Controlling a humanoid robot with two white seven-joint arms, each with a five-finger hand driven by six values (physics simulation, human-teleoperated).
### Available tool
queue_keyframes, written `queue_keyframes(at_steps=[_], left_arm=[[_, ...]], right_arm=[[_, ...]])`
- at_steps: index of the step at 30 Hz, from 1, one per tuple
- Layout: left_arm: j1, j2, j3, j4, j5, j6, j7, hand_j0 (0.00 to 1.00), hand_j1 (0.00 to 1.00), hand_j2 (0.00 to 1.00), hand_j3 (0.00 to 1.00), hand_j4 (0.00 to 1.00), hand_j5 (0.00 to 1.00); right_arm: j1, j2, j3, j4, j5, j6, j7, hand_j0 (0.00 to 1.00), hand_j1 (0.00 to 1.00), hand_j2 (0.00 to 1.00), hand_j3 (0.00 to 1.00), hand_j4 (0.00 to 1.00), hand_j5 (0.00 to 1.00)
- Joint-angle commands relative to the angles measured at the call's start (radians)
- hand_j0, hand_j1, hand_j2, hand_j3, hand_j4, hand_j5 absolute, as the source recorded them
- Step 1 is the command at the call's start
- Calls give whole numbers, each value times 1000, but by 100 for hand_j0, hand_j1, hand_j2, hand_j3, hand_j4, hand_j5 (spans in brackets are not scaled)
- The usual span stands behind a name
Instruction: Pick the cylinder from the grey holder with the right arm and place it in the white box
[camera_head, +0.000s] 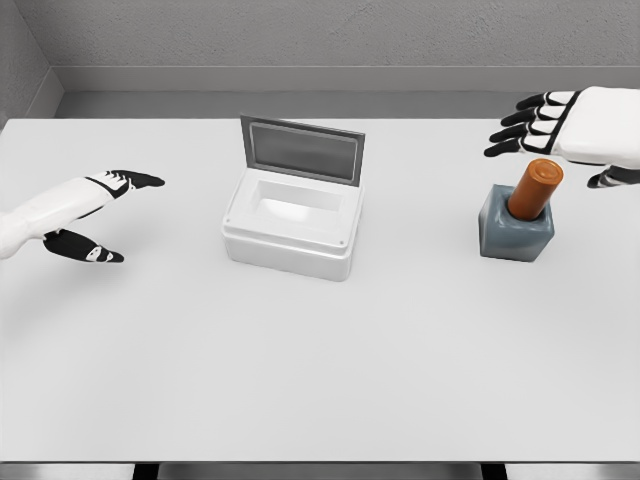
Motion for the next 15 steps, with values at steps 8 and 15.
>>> queue_keyframes(at_steps=[8,15], left_arm=[[-2,-17,-143,126,489,1,7,100,100,100,100,100,100],[-3,-25,-183,140,581,1,4,100,100,100,100,100,100]], right_arm=[[8,-2,4,17,-5,3,0,100,100,100,100,100,100],[15,-1,31,33,0,3,0,100,100,100,100,100,100]])
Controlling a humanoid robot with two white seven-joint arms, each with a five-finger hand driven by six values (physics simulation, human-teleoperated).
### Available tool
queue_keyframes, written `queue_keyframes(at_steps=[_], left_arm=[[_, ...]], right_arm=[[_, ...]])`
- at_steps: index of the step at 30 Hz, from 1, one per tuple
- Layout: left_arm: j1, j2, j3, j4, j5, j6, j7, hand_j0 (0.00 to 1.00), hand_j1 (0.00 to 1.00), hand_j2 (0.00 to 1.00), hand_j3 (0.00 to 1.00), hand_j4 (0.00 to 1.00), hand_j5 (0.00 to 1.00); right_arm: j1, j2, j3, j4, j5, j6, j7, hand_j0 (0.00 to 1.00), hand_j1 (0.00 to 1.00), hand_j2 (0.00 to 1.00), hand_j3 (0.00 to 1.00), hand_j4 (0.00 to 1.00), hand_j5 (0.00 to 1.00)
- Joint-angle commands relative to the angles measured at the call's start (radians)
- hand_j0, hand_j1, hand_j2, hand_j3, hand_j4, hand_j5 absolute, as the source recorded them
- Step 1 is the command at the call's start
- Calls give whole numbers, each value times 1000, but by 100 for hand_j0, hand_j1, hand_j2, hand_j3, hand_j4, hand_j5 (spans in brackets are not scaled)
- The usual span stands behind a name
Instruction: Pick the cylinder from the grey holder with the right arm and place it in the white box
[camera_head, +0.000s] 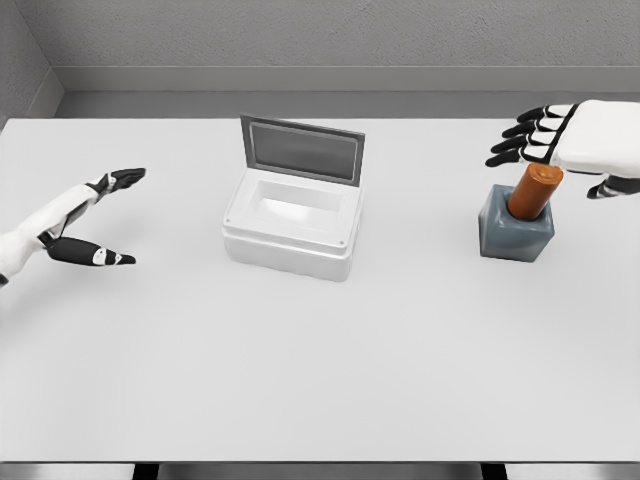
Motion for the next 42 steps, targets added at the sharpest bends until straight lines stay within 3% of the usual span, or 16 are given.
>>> queue_keyframes(at_steps=[1,5,11,13,17,24,27,30,42], left_arm=[[0,-1,-14,12,47,1,-2,100,100,100,100,100,100],[-11,-1,-34,13,46,1,-25,100,100,100,100,100,100],[-34,-22,-39,21,47,1,-25,100,100,100,100,100,100],[-48,-22,-45,13,46,1,-65,100,100,100,100,100,100],[-95,-27,-37,21,41,1,-62,100,100,100,100,100,100],[-98,-54,-40,7,86,1,-71,100,100,100,100,100,100],[-124,-74,-42,1,83,29,-94,99,99,99,99,99,99],[-126,-71,-39,4,77,27,-88,100,100,100,100,100,100],[-127,-64,-36,15,75,21,-94,100,100,100,100,100,100]], right_arm=[[0,0,15,11,-2,3,0,100,100,100,100,100,100],[-12,60,38,54,39,3,0,100,100,100,100,100,100],[-18,83,84,103,70,3,0,100,100,100,100,100,100],[-18,100,87,128,93,3,0,100,100,100,100,100,100],[-20,101,86,137,93,3,0,100,100,100,100,100,100],[-25,108,102,161,93,3,0,100,100,100,100,100,100],[-26,108,104,169,93,3,0,100,100,100,100,100,100],[-28,126,102,218,99,3,0,100,100,100,100,100,100],[-34,174,107,278,131,3,0,100,100,100,100,100,100]])
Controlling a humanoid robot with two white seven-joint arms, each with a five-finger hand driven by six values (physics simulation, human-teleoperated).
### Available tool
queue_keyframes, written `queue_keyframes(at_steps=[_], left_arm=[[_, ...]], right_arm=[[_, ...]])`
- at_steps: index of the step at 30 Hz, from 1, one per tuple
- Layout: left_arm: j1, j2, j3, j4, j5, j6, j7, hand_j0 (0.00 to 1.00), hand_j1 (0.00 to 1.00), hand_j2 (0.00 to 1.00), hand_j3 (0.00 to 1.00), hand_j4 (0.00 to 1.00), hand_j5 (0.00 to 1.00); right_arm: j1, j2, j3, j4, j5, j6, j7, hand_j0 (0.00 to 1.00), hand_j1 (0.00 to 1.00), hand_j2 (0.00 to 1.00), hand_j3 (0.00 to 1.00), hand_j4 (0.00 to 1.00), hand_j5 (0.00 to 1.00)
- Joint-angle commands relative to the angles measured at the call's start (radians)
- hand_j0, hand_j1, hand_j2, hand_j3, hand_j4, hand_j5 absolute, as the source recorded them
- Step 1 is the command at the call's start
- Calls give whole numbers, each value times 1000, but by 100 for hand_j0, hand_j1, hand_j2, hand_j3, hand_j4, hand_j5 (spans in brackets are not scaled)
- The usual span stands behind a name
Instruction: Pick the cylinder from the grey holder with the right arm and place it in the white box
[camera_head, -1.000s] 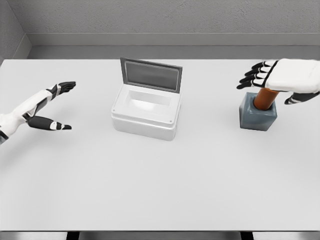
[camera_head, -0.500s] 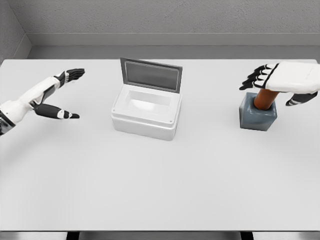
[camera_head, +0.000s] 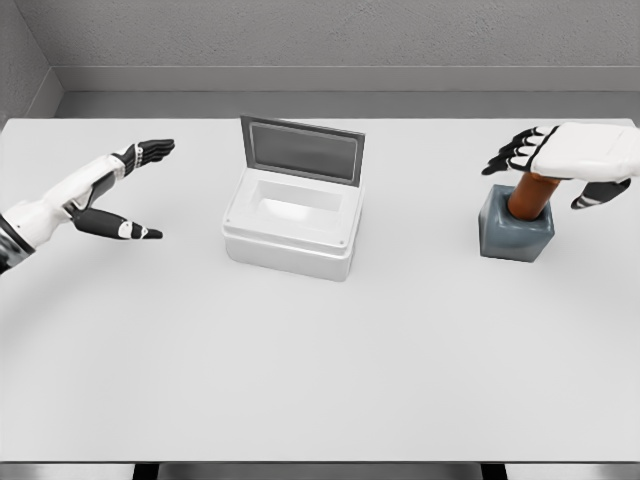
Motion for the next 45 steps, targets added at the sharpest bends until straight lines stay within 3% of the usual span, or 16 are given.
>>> queue_keyframes(at_steps=[1,16,20,23,25,29,37,39,41,45], left_arm=[[-2,3,2,3,6,0,0,100,100,100,100,100,100],[-2,0,-5,17,3,-3,0,100,100,100,100,100,100],[-2,0,-6,17,3,-3,0,100,100,100,100,100,100],[-2,-1,-6,17,3,-3,0,100,100,100,100,100,100],[-2,-3,-6,17,3,-3,0,100,100,100,100,100,100],[-2,-1,-6,17,3,-3,0,100,100,100,100,100,100],[-2,-3,-6,17,3,-3,0,100,100,100,100,100,100],[-2,-3,-6,17,3,-3,0,100,100,100,100,100,100],[-2,-3,-6,17,1,-2,0,100,100,100,100,100,100],[-20,-4,-6,19,3,-2,0,100,100,100,100,100,100]], right_arm=[[0,17,1,25,10,2,0,100,100,100,100,100,100],[-2,40,23,70,35,2,0,100,100,100,100,100,100],[-2,40,29,70,33,2,0,77,77,77,77,77,77],[-5,40,30,70,33,2,0,49,49,49,49,49,49],[-5,40,30,70,33,2,0,44,44,44,44,44,44],[-6,40,30,73,31,2,0,19,19,19,19,19,19],[-58,26,15,64,16,2,0,14,14,14,14,14,14],[-63,27,14,36,-36,2,0,14,14,14,14,14,14],[-64,41,15,-28,-41,2,0,14,14,14,14,14,14],[-80,115,23,-44,-44,2,0,14,14,14,14,14,14]])
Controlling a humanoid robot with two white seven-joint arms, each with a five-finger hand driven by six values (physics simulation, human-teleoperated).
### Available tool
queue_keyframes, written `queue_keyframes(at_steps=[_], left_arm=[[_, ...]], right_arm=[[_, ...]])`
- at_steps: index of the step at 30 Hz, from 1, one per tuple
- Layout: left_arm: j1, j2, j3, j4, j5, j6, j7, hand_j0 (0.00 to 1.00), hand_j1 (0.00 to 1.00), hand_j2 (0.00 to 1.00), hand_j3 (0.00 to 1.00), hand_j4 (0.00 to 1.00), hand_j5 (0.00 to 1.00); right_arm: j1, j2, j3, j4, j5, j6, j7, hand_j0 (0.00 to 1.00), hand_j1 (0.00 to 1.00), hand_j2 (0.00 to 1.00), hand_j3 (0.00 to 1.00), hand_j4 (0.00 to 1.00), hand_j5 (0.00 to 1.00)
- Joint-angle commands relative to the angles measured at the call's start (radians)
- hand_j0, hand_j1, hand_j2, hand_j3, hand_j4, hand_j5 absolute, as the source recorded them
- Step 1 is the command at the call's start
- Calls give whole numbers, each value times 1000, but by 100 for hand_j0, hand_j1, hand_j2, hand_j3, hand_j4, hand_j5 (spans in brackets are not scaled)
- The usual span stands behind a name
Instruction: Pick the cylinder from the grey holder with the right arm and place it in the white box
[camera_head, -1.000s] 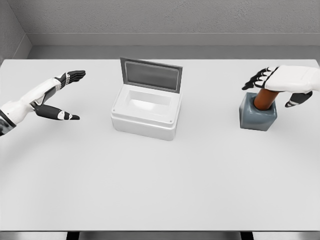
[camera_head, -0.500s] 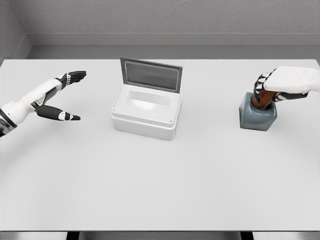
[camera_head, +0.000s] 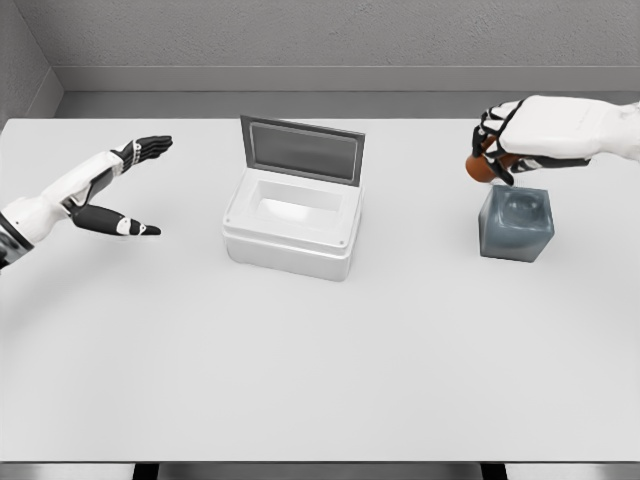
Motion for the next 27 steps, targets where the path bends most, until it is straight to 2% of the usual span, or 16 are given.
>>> queue_keyframes(at_steps=[1,3,6,10,12,14,17,21,23,27], left_arm=[[-3,-1,1,18,7,-4,1,100,100,100,100,100,100],[-23,-6,1,61,5,-13,2,100,100,100,100,100,100],[-38,-49,1,61,8,-8,3,100,100,100,100,100,100],[-38,-44,1,74,19,2,-5,100,100,100,100,100,100],[-38,-34,1,90,24,-1,-6,100,100,100,100,100,100],[-38,-27,2,124,66,-1,-9,100,100,100,100,100,100],[-37,-6,4,130,142,-2,-92,100,100,100,100,100,100],[-35,0,2,142,145,-1,-91,100,100,100,100,100,100],[-29,20,2,139,172,-13,-95,100,100,100,100,100,100],[-12,22,-2,145,162,-18,-100,100,100,100,100,100,100]], right_arm=[[-3,50,5,-16,-11,3,0,14,14,14,14,14,14],[-15,86,10,-17,-13,3,0,14,14,14,14,14,14],[-51,144,64,-17,-13,3,0,14,14,14,14,14,14],[-87,208,114,-17,-11,3,0,14,14,14,14,14,14],[-91,218,130,-23,-11,3,0,14,14,14,14,14,14],[-97,219,144,-42,-11,3,0,14,14,14,14,14,14],[-103,234,145,-55,-11,3,0,14,14,14,14,14,14],[-110,257,145,-48,-7,3,0,14,14,14,14,14,14],[-117,268,147,-40,-2,3,0,14,14,14,14,14,14],[-140,310,188,21,4,3,0,14,14,14,14,14,14]])
